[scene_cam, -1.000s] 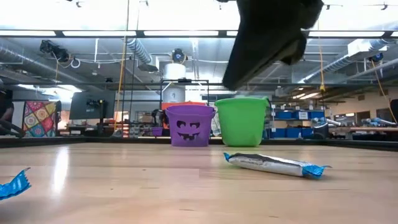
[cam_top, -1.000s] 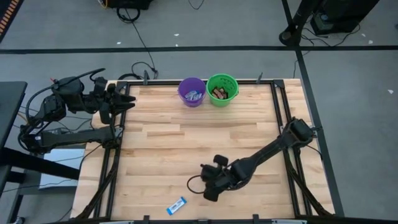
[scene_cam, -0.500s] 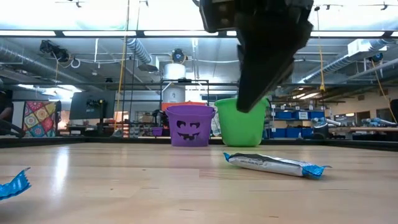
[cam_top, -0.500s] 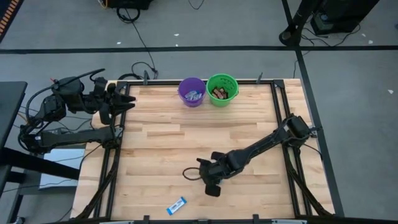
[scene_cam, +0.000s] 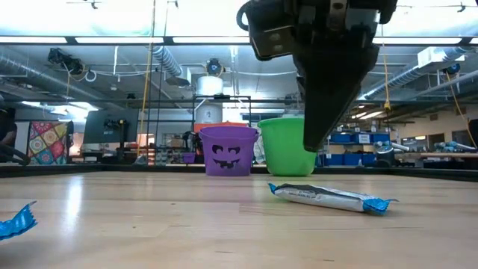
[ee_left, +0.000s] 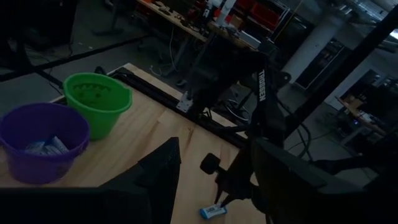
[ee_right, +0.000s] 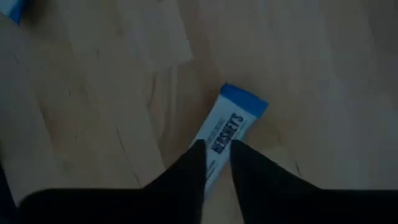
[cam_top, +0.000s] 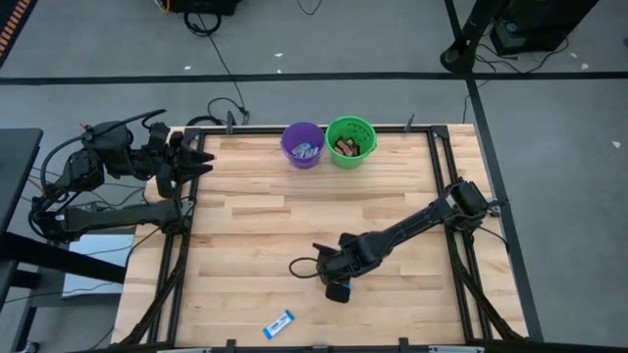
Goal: Sort candy by brand, put in halloween buckets
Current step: Put the white chocolate bar into the purple bucket
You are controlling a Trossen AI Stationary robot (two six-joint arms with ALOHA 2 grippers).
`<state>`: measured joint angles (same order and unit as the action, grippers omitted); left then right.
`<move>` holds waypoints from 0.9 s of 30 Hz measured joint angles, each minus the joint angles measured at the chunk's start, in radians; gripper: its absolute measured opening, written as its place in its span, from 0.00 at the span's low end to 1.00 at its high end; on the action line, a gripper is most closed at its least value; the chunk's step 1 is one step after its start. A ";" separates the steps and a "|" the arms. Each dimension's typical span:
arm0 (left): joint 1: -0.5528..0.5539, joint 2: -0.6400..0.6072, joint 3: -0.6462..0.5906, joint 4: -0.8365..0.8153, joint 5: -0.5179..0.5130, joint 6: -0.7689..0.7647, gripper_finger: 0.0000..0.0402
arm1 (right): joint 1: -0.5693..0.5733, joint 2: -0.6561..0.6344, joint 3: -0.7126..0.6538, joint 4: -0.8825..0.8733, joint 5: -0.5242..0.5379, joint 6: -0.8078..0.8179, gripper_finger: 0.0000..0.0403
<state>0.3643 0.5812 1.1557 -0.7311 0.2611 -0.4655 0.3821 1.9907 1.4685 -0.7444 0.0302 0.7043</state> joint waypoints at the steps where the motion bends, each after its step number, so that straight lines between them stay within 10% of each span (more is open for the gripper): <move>1: 0.000 0.000 0.000 0.000 0.000 0.009 0.50 | -0.001 0.000 0.000 0.001 0.003 0.000 0.24; 14: 0.000 0.000 0.000 0.000 0.003 0.015 0.50 | -0.001 0.004 -0.084 0.083 0.055 0.133 0.61; 27: 0.000 0.000 0.000 0.000 0.003 0.015 0.50 | 0.019 -0.001 -0.206 0.255 0.032 0.270 0.64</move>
<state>0.3641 0.5812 1.1557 -0.7315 0.2638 -0.4503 0.4011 1.9896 1.2621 -0.4897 0.0624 0.9741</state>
